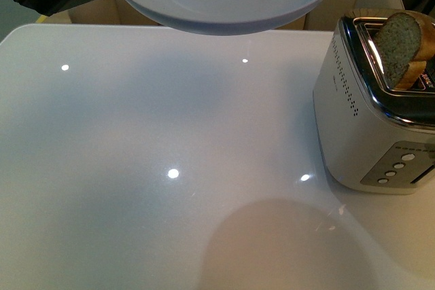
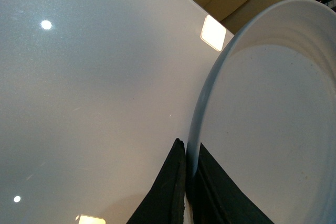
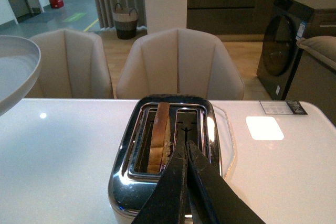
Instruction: Left arm holds plate, right arm toasts bread
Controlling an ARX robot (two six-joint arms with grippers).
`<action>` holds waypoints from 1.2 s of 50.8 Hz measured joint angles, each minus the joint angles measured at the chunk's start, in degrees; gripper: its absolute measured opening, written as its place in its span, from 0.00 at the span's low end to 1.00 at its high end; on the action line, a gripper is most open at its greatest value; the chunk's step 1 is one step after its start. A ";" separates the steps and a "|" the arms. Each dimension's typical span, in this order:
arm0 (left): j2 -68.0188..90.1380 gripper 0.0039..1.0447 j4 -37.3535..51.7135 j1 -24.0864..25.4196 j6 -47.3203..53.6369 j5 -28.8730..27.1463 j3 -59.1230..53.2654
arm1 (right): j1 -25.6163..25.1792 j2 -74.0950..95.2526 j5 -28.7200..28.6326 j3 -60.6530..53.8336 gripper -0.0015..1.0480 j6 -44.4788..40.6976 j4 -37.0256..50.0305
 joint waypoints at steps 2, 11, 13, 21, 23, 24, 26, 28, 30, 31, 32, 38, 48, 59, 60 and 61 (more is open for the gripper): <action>0.00 0.03 0.00 0.00 0.00 -0.02 0.00 | 0.00 -0.77 0.00 -0.28 0.02 0.00 -0.48; 0.00 0.03 0.00 0.00 0.00 0.00 0.00 | 0.00 -5.44 -0.02 -1.88 0.02 0.00 -3.48; 0.00 0.03 0.00 0.00 0.00 0.00 0.00 | 0.00 -6.38 0.00 -2.14 0.02 0.00 -4.13; 0.00 0.03 0.00 0.00 0.00 0.00 0.00 | 0.00 -9.09 0.00 -2.82 0.02 0.00 -6.14; 0.00 0.03 0.00 0.00 0.00 0.00 0.00 | 0.00 -9.60 0.00 -3.10 0.02 0.00 -6.27; 0.00 0.03 0.00 0.00 0.00 0.00 0.00 | 0.00 -9.79 0.00 -3.54 0.02 0.00 -5.62; 0.00 0.03 0.00 0.00 0.00 0.00 0.00 | 0.00 -10.38 -0.02 -3.89 0.02 0.00 -5.46; 0.00 0.03 0.00 0.00 0.00 0.00 0.00 | 0.00 -11.13 -0.02 -3.89 0.02 0.00 -5.75; 0.00 0.03 0.00 0.00 0.00 0.00 0.02 | 0.00 -12.15 -0.07 -3.89 0.02 0.00 -6.64; 0.00 0.03 0.00 0.00 0.00 0.00 0.02 | 0.00 -12.85 -0.07 -3.89 0.02 0.00 -7.23; 0.00 0.03 0.00 0.00 0.00 -0.02 0.02 | 0.00 -13.29 -0.07 -3.89 0.02 0.00 -7.67; 0.00 0.03 0.00 0.00 0.00 0.00 0.02 | 0.00 -15.78 -0.07 -3.89 0.02 0.00 -10.29; 0.00 0.03 0.00 0.00 0.00 0.00 0.02 | 0.00 -18.82 -0.07 -3.89 0.02 0.00 -13.29; 0.00 0.03 0.00 0.00 0.00 0.00 0.02 | 0.00 -21.73 -0.07 -3.89 0.02 0.00 -16.24; 0.00 0.03 0.00 0.00 0.00 0.00 0.02 | 0.00 -23.17 -0.02 -3.87 0.02 0.00 -18.21; 0.00 0.03 0.00 0.00 0.00 0.02 0.02 | 0.00 -23.87 0.00 -3.87 0.02 -0.02 -19.37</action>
